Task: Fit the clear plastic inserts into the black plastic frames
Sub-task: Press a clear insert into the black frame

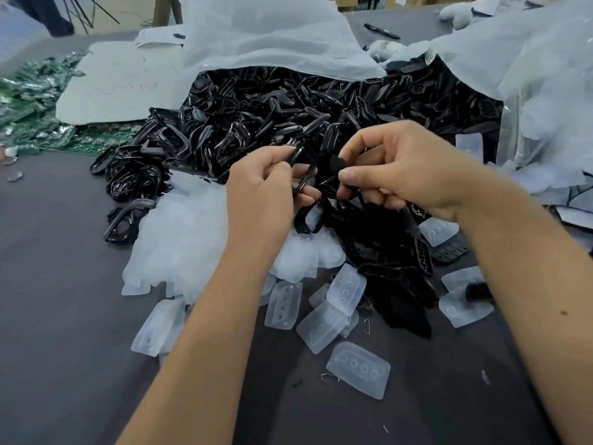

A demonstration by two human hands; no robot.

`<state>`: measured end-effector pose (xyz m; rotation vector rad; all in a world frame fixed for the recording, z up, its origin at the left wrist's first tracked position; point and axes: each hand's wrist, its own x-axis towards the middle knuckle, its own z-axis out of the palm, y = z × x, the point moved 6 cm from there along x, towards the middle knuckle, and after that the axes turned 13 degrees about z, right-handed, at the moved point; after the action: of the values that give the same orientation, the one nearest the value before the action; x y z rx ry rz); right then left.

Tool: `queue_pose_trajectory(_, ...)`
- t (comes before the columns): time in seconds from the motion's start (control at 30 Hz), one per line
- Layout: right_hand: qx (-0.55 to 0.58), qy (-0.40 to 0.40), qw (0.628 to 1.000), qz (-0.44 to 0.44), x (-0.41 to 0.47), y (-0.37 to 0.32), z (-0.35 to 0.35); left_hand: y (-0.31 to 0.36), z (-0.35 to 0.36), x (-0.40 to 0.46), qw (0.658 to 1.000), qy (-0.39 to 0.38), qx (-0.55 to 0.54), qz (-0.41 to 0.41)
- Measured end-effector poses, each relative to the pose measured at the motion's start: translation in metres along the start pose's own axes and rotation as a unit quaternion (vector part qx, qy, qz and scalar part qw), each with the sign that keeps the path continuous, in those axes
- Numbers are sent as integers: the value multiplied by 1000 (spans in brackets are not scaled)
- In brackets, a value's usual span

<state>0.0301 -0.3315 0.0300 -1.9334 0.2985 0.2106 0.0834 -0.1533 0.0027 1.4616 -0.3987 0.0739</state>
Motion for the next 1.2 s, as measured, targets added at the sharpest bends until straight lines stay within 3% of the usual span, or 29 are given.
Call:
queue_pose_trajectory(0.17,107,-20,994,-29,4,7,5,1,2,0,999,-33,25,32)
queue_pose_trajectory(0.63,86,-44,995,-16,3,9,3,6,1,-2,999,-10,-6,51)
queue_pose_trajectory(0.87,94,-13,995,-18,5,10,-1,4,-1,-1,995,-26,59,76)
queue_pose_trajectory(1.07,122,56,989,-58,5,8,-9,-3,0,1,998,-23,43,33)
queue_pose_trajectory(1.2,169,39,981,-91,3,3,-8,0,1,-1,1000,-14,-6,6)
